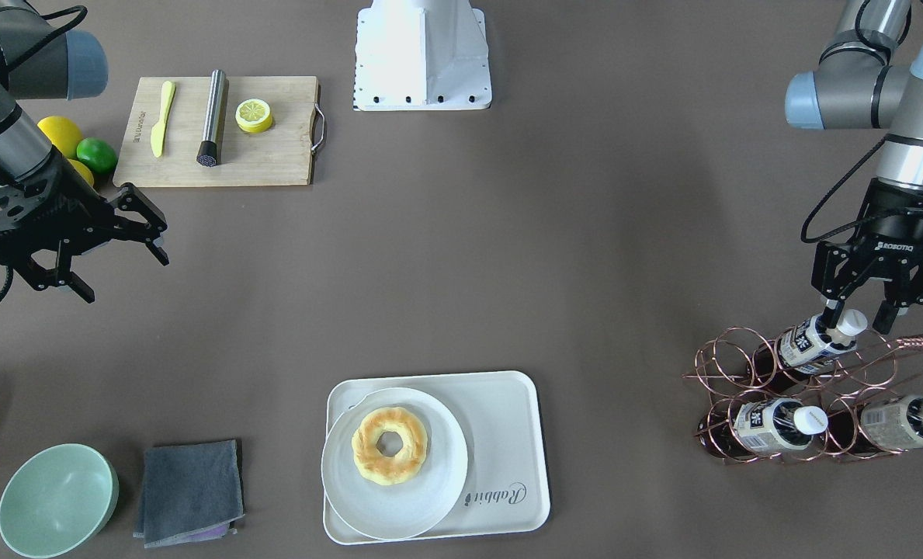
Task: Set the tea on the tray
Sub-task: 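Reach the left gripper to a rack tea bottle while the right arm advances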
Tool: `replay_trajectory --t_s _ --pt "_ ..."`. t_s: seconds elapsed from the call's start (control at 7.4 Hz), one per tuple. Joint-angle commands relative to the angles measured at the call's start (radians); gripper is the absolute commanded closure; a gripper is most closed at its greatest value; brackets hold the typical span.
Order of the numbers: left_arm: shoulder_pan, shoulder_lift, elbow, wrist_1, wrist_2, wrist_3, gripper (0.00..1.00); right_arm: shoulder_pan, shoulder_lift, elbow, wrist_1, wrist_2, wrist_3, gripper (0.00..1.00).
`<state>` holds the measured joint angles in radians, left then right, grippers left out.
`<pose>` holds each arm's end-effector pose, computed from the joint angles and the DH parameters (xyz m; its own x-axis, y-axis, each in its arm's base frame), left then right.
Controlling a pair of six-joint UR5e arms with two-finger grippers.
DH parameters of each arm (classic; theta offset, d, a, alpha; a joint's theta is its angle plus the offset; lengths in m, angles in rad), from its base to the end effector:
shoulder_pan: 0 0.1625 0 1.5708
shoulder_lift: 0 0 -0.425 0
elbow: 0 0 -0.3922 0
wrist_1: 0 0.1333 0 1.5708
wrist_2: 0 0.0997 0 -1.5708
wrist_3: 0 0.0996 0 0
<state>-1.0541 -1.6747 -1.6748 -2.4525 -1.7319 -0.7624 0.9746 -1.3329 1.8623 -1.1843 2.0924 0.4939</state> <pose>0.1752 -0.5458 0.4614 0.7278 0.1641 -0.6659 0.3789 0.7132 0.5898 -0.2496 -0.5169 0.3510 0.5985 -0.4777 0.6432 0.0662 0.8296 0.5545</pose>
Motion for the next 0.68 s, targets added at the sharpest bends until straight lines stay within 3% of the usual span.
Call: replay_trajectory --t_s 0.0,0.14,0.54 --pt "0.0 0.0 0.001 0.0 0.0 -0.003 0.68 0.001 0.0 0.0 0.0 0.0 0.0 0.0" --pt "0.0 0.0 -0.005 -0.002 0.0 -0.003 1.0 0.0 0.001 0.0 0.0 0.0 -0.001 0.0" --pt "-0.014 -0.005 -0.032 0.003 -0.006 -0.003 1.0 0.0 0.0 0.0 0.0 0.0 -0.003 0.0"
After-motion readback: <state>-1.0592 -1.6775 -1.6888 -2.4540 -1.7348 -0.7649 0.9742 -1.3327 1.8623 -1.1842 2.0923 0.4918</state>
